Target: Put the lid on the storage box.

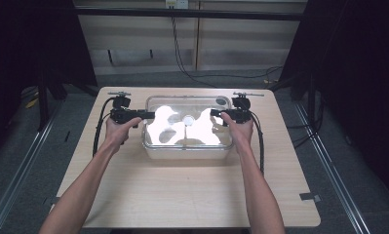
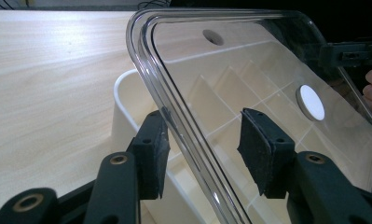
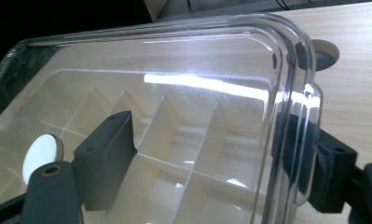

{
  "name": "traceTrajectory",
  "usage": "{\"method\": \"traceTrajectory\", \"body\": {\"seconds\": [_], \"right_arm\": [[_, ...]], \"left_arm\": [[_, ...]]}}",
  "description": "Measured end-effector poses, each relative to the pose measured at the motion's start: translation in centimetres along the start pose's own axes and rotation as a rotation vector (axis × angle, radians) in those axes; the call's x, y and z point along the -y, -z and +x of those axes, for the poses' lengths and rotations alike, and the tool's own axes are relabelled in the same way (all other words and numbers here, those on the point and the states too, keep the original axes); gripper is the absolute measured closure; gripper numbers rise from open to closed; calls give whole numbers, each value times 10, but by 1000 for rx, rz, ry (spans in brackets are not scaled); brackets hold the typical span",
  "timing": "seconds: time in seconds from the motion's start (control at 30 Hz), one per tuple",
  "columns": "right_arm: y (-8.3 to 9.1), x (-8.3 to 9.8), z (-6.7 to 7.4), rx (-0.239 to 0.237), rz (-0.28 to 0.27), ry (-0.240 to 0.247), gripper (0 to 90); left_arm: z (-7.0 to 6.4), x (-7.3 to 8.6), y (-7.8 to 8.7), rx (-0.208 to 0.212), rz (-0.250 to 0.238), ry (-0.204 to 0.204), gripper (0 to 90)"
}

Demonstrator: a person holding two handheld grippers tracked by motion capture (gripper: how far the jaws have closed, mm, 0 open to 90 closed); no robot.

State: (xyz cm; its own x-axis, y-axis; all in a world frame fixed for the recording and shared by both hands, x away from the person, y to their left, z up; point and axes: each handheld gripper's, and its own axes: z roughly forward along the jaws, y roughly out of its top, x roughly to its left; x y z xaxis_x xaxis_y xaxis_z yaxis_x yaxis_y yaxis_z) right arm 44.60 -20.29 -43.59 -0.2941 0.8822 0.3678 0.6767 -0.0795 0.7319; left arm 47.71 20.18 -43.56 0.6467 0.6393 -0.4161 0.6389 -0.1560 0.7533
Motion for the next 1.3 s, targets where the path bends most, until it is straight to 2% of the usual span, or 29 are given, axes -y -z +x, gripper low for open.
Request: {"method": "traceTrajectory", "body": {"seconds": [0.13,0.27,0.37,0.6,0.73,0.97,1.13,1.23,1.3], "right_arm": [[-2,0,2,27,10,2,190],[-4,0,5,69,16,29,173],[-5,1,5,89,30,24,172],[-10,3,0,84,60,-15,180],[-13,2,-1,83,101,-29,173],[-17,2,-4,68,140,-35,186],[-15,3,-7,55,138,-39,209],[-13,3,-9,48,127,-35,236],[-10,5,-11,51,114,-38,243]], "left_arm": [[1,1,-1,-6,6,2,515],[3,3,-3,-8,18,8,512],[4,5,-4,-15,24,8,508],[6,8,-5,-28,34,18,506],[8,8,-5,-40,52,13,507],[10,10,-6,-34,59,34,506],[11,10,-6,-31,58,41,505],[8,10,-5,-53,64,18,484],[7,11,-2,-55,56,16,508]]}}
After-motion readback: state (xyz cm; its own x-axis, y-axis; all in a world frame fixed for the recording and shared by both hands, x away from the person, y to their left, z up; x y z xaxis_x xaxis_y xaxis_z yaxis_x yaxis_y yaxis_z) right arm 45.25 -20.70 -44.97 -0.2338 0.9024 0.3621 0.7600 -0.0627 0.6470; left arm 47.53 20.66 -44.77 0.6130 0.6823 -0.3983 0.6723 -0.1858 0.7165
